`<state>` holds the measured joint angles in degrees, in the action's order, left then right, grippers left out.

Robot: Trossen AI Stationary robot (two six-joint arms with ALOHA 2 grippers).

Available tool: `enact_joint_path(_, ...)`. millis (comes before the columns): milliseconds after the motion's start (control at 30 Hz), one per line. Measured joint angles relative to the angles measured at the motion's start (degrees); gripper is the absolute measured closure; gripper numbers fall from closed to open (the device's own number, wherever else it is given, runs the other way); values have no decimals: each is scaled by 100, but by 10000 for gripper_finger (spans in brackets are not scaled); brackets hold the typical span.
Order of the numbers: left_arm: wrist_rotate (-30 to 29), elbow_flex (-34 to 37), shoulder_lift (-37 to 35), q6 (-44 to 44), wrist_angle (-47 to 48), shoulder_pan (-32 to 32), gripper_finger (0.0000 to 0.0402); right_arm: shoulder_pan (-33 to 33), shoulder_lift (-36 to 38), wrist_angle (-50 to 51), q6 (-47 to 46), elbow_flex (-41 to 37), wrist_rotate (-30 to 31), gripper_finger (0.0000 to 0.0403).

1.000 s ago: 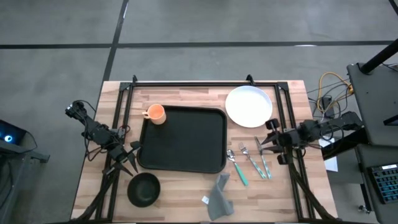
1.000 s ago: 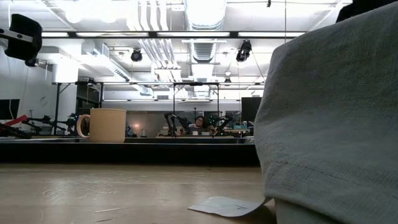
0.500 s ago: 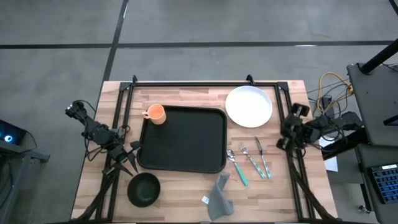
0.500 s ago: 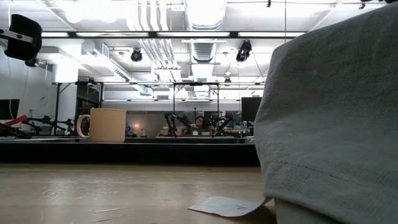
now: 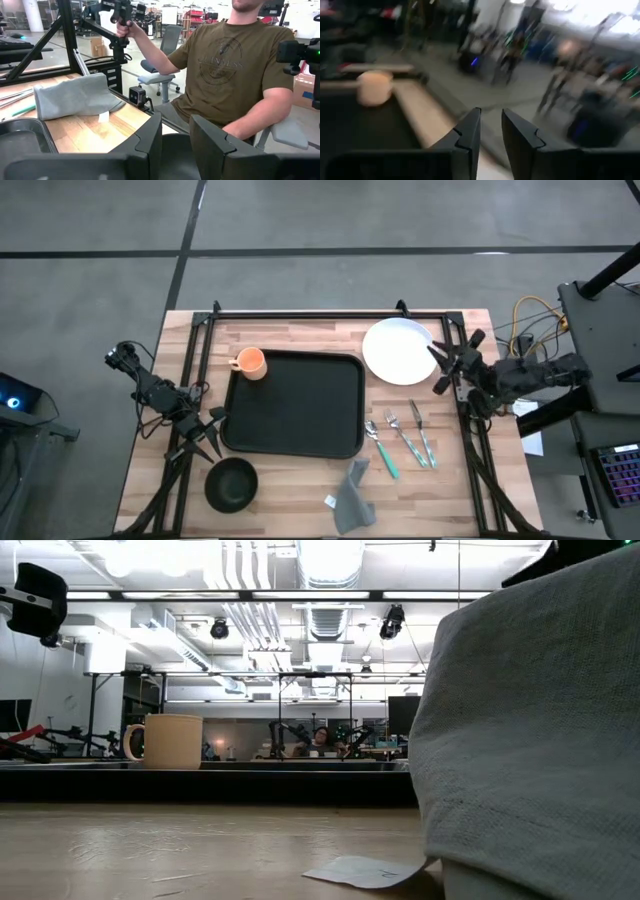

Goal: Set up tray
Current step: Put the white plate on the black serving tray to the bottom of the orange cup

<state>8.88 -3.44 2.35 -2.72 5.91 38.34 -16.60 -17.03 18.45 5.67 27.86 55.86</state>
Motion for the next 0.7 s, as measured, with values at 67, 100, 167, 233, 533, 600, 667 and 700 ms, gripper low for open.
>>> enact_joint_path(67, 2, 2, -2, 0, -4, -1, 321, 0, -210, 1133, -1002, 397, -275, 335)
enact_joint_path(100, 0, 2, -2, 2, -4, 1, 321, 0, -323, 1501, -1444, 539, -385, 335)
enact_joint_path(167, 0, 2, 0, 0, -6, -1, 321, 0, -540, 1884, -1953, 718, -561, 335)
enact_joint_path(233, 0, 2, -1, 0, -6, 0, 321, 0, -733, 1931, -2035, 741, -663, 335)
enact_joint_path(533, 0, 2, -1, 0, -8, 0, 321, 0, -1646, 1770, -1566, 739, -1553, 335)
enact_joint_path(600, 0, 2, -2, 0, -8, -1, 321, 0, -1842, 1696, -1428, 740, -1761, 335)
enact_joint_path(667, 0, 2, -1, 1, -8, -1, 321, 0, -2027, 1679, -1370, 741, -1872, 335)
enact_joint_path(700, 0, 2, 0, 0, -8, -1, 321, 2, -2124, 1680, -1352, 741, -1889, 335)
